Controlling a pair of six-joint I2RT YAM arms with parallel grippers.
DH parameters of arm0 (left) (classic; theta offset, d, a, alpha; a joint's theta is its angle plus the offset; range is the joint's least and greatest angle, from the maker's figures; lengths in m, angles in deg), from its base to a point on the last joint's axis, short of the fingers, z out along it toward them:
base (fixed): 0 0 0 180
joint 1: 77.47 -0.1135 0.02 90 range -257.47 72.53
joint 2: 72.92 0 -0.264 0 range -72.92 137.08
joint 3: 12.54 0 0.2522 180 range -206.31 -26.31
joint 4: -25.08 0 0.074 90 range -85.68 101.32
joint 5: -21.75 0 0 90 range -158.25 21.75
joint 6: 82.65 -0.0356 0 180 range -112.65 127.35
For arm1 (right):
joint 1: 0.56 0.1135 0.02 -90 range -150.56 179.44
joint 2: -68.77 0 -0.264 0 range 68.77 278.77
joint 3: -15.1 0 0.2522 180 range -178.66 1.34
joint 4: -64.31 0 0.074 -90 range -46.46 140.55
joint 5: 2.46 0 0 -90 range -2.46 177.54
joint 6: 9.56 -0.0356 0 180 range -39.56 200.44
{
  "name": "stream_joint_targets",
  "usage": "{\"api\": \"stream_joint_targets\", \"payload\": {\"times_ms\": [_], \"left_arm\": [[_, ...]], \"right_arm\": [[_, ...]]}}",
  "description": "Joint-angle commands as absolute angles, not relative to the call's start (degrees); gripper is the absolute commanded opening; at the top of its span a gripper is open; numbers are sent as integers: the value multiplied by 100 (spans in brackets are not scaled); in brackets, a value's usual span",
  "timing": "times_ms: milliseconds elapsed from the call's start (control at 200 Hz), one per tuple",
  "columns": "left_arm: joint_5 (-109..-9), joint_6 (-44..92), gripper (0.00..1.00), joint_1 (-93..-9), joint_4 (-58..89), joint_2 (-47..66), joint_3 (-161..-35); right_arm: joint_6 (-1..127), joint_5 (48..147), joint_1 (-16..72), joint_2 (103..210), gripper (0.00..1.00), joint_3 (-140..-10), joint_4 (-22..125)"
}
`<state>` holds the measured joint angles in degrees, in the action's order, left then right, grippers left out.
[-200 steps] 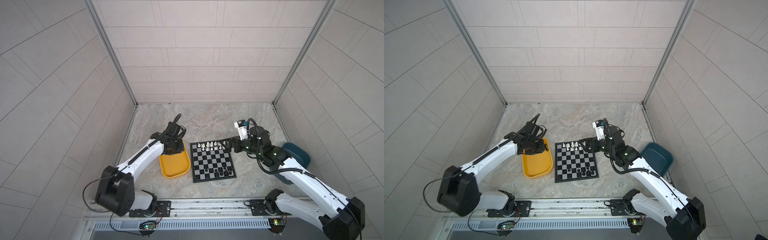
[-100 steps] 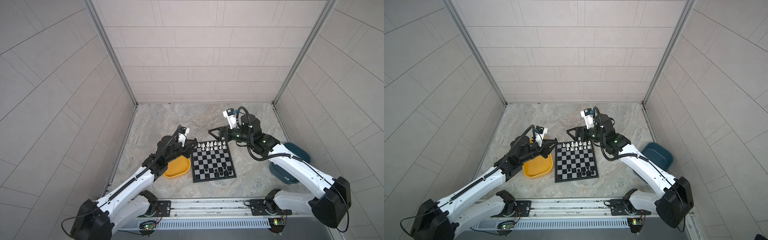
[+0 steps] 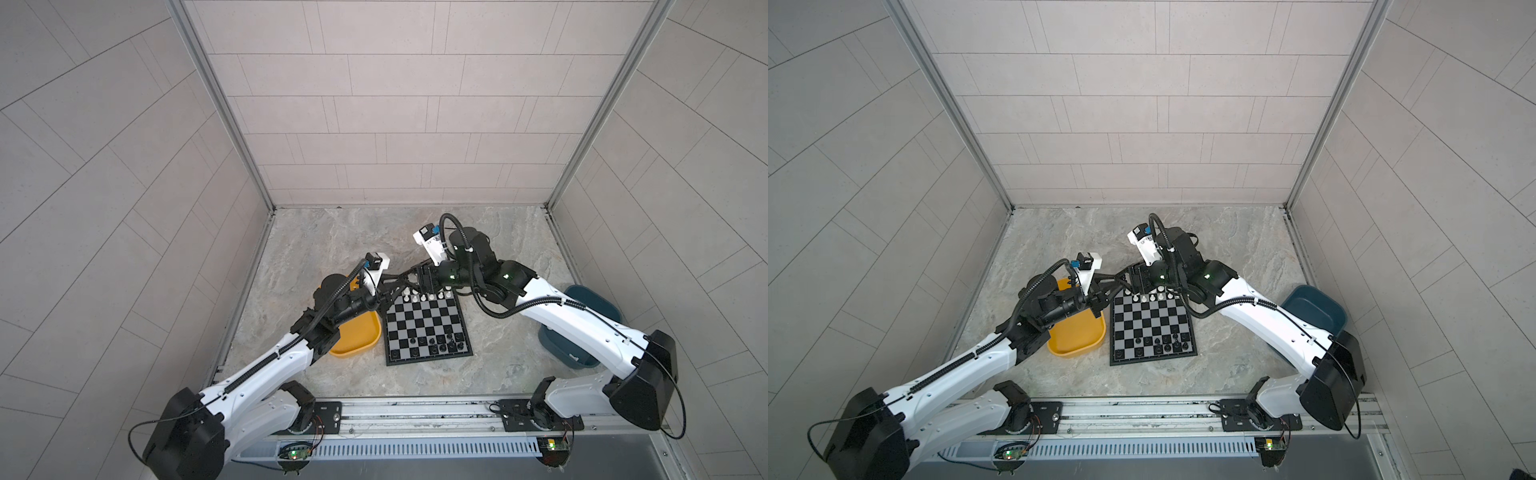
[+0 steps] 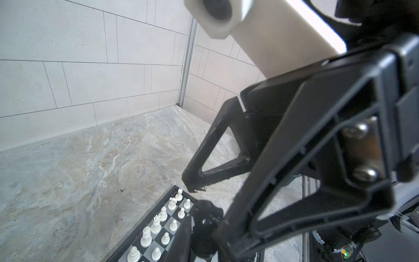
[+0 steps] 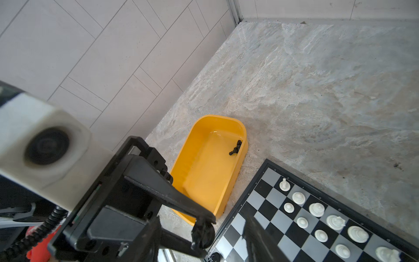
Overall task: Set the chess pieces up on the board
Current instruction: 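Carry the knight with the left gripper over the board while the right gripper approaches, then close the right gripper on the knight while the left gripper releases it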
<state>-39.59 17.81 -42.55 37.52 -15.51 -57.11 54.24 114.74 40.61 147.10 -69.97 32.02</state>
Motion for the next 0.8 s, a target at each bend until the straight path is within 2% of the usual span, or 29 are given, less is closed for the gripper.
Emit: {"api": "stream_joint_targets", "payload": {"times_ms": [0, 125, 240, 475, 660, 756, 796], "left_arm": [[-3942, 1535, 17, -4199, 3877, -1715, -5654], [-4037, 1497, 17, -4173, 3822, -1738, -5654], [-4054, 1467, 17, -4159, 3805, -1763, -5654], [-4162, 1267, 17, -4058, 3600, -1840, -5680], [-4388, 1123, 17, -3992, 3431, -1931, -5678], [-4475, 1130, 18, -3990, 3392, -1940, -5698], [-4584, 1231, 23, -3990, 3333, -1941, -5730]], "right_arm": [[5563, 11278, 4123, 14738, 52, -7143, 2944], [5539, 11176, 4129, 14771, 40, -7161, 2857], [5539, 11162, 4145, 14829, 38, -7179, 2781], [5618, 11143, 4214, 14984, 24, -7308, 2605], [5576, 11231, 4220, 15038, 0, -7327, 2577], [5504, 11332, 4217, 15039, 0, -7297, 2604], [5487, 11372, 4216, 15004, 0, -7269, 2643]]}}
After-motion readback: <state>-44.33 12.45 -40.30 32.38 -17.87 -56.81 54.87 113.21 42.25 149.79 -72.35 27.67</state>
